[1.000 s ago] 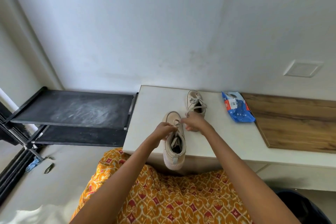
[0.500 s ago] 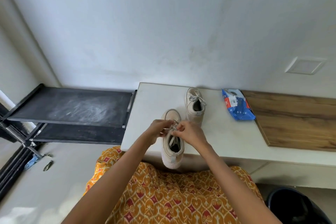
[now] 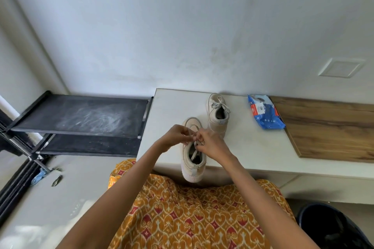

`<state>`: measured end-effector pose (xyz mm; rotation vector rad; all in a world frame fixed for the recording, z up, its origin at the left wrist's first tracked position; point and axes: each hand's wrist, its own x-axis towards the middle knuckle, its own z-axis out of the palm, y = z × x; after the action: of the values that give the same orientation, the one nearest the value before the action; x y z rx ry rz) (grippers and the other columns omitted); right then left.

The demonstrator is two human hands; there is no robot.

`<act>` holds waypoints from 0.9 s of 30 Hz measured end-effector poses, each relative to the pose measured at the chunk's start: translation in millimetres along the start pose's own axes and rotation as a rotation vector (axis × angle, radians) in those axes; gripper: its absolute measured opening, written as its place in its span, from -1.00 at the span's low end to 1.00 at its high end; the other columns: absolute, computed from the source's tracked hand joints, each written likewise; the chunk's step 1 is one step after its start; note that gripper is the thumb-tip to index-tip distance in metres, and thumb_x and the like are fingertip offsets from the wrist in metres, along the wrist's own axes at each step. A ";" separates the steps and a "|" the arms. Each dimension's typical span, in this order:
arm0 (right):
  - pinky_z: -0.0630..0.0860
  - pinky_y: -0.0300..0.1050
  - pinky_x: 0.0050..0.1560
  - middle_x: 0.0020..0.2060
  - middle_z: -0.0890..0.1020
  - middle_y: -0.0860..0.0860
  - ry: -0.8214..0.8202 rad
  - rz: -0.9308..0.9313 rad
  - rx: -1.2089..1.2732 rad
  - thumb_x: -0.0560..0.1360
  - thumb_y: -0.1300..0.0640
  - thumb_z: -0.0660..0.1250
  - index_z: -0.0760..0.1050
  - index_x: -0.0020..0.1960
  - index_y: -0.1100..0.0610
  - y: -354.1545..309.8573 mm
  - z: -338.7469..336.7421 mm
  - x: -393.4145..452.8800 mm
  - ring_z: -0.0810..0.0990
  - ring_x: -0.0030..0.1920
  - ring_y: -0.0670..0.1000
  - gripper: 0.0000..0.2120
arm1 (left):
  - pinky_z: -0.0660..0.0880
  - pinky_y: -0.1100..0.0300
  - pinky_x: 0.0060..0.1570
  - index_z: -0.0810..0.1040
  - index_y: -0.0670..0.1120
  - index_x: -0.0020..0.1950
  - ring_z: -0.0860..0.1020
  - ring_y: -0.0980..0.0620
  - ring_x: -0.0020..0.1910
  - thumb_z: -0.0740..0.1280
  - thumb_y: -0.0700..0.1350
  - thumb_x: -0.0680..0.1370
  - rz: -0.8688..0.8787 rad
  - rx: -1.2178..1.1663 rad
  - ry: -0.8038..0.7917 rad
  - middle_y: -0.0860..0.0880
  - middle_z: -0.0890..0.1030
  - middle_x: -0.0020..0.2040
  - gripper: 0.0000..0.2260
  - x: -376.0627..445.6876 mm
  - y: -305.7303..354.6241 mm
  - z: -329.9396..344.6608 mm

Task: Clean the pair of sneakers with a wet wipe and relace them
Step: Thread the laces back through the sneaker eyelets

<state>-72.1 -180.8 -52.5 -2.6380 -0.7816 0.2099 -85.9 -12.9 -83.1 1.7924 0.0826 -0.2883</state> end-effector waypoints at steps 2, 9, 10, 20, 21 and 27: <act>0.44 -0.10 -0.06 0.04 0.54 0.03 -0.026 -0.018 -0.027 0.40 0.19 0.39 0.42 0.10 0.12 0.6 -0.4 -0.1 0.55 0.02 0.07 -0.70 | 0.57 0.28 -0.18 0.57 -0.37 -0.11 0.60 0.07 -0.22 0.42 -0.24 0.46 -0.003 0.050 0.020 -0.09 0.66 -0.10 -0.82 2.3 6.2 -2.1; 0.50 -0.03 -0.02 0.17 0.42 0.07 -0.039 -0.117 -0.097 0.39 0.22 0.37 0.29 0.20 0.13 6.5 9.3 -7.2 0.51 0.10 0.11 -0.56 | 0.56 0.31 -0.31 0.60 -0.29 -0.10 0.58 0.09 -0.37 0.43 -0.19 0.46 -0.094 -0.026 0.072 -0.11 0.60 -0.31 -0.84 6.1 6.3 1.7; 0.51 -0.03 -0.02 0.17 0.43 0.06 -0.046 -0.130 -0.071 0.40 0.21 0.37 0.30 0.20 0.12 8.6 9.0 -7.4 0.52 0.09 0.10 -0.57 | 0.55 0.31 -0.32 0.60 -0.31 -0.08 0.57 0.09 -0.38 0.43 -0.19 0.46 -0.102 -0.041 0.081 -0.10 0.60 -0.31 -0.83 6.6 4.6 1.9; 0.47 -0.21 -0.16 -0.11 0.63 0.01 0.017 0.083 0.188 0.40 0.00 0.46 0.54 0.00 0.11 5.5 -2.2 -2.6 0.56 -0.14 -0.05 -0.73 | 0.53 0.24 -0.22 0.60 -0.28 -0.04 0.55 0.03 -0.29 0.38 -0.23 0.50 -0.162 -0.247 0.080 -0.14 0.60 -0.22 -0.88 4.9 -4.0 2.7; 0.48 -0.16 -0.13 -0.11 0.63 0.02 0.021 0.094 0.144 0.38 -0.01 0.47 0.54 0.01 0.11 3.3 -0.7 -1.3 0.57 -0.12 -0.02 -0.71 | 0.52 0.23 -0.21 0.60 -0.29 -0.02 0.55 0.02 -0.28 0.37 -0.24 0.50 -0.167 -0.263 0.081 -0.15 0.60 -0.21 -0.87 4.5 -4.7 3.0; 0.32 -0.18 -0.26 -0.14 0.63 0.05 0.201 -0.050 -0.171 0.50 0.10 0.29 0.55 -0.10 0.16 -8.0 8.5 -5.0 0.59 -0.11 0.05 -0.87 | 0.50 0.20 -0.16 0.61 -0.28 0.01 0.53 0.00 -0.22 0.38 -0.22 0.50 -0.171 -0.369 0.088 -0.15 0.59 -0.17 -0.84 3.5 -13.5 4.3</act>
<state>-82.4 -174.7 -56.9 -2.7390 -0.8278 -0.1395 -86.0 -14.2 -97.6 1.4321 0.3319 -0.2943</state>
